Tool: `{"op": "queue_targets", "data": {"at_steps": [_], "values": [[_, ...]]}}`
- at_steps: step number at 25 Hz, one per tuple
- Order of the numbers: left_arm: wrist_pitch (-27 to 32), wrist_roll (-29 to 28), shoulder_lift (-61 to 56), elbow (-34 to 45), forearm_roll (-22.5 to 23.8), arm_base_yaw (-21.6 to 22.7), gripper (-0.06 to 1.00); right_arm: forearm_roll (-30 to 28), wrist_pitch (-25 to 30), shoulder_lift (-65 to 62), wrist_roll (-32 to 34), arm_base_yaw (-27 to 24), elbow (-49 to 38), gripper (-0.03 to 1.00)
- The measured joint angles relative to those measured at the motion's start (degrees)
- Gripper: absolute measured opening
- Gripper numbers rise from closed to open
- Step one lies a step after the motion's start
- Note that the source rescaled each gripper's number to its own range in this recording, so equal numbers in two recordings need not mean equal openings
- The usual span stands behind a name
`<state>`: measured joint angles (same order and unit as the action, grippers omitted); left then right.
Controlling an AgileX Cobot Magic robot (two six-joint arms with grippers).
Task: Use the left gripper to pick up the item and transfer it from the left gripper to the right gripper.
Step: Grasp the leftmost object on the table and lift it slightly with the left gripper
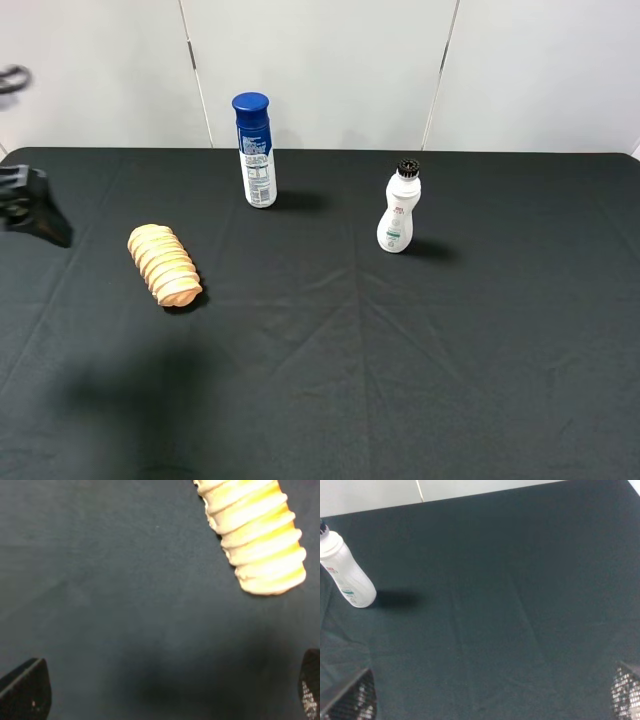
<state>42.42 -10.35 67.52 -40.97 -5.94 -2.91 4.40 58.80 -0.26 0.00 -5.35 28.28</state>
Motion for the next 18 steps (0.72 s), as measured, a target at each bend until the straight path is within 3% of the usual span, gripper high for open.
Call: {"op": "queue_targets", "data": {"at_steps": [9,18], "values": [[-11.19,-13.17,17.28,-0.68,0.45,-10.59,1.0,0.0,0.0,0.0,0.0,0.0,0.0,1.0],[-13.91,-21.08,29.73,-6.77,0.5,-17.26,1.0,0.0,0.0,0.0,0.0,0.0,0.0,1.0]]}}
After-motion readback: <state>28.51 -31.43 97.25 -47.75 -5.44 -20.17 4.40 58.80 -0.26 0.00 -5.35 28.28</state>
